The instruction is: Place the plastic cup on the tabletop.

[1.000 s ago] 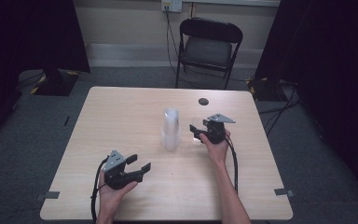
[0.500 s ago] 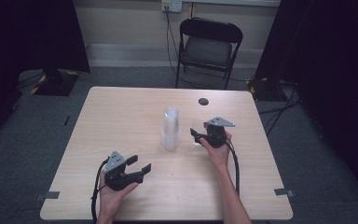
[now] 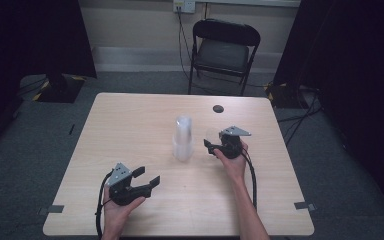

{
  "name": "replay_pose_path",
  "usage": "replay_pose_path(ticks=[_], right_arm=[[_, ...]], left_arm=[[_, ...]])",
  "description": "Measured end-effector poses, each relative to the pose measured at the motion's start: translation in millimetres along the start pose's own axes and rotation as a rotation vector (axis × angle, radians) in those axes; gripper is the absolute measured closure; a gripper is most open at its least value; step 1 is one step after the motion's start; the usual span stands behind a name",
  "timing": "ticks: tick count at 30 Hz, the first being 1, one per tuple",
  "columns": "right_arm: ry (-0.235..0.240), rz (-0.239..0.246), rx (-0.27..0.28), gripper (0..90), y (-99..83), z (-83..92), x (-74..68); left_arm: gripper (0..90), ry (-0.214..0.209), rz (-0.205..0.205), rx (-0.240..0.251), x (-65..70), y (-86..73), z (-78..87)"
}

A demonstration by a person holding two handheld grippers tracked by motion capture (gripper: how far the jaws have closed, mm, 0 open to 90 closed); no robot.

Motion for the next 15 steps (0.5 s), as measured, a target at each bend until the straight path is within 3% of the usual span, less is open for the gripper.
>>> replay_pose_path(ticks=[5, 15], right_arm=[[0.012, -0.035, -0.007, 14.3, -3.0, -0.8, 0.7], [0.005, -0.07, -0.022, 13.7, -13.0, 4.2, 4.5]], left_arm=[[28.2, 0.008, -0.001, -0.006, -1.7, 0.3, 1.3], [26.7, 0.007, -0.001, -0.014, -3.0, 0.0, -0.1]])
Point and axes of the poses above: each handheld gripper's, and its own axes: z roughly backward along the jaws, y roughly out of its top, x roughly to its right, the point moved 2 cm from there along -z, roughly forward along the jaws
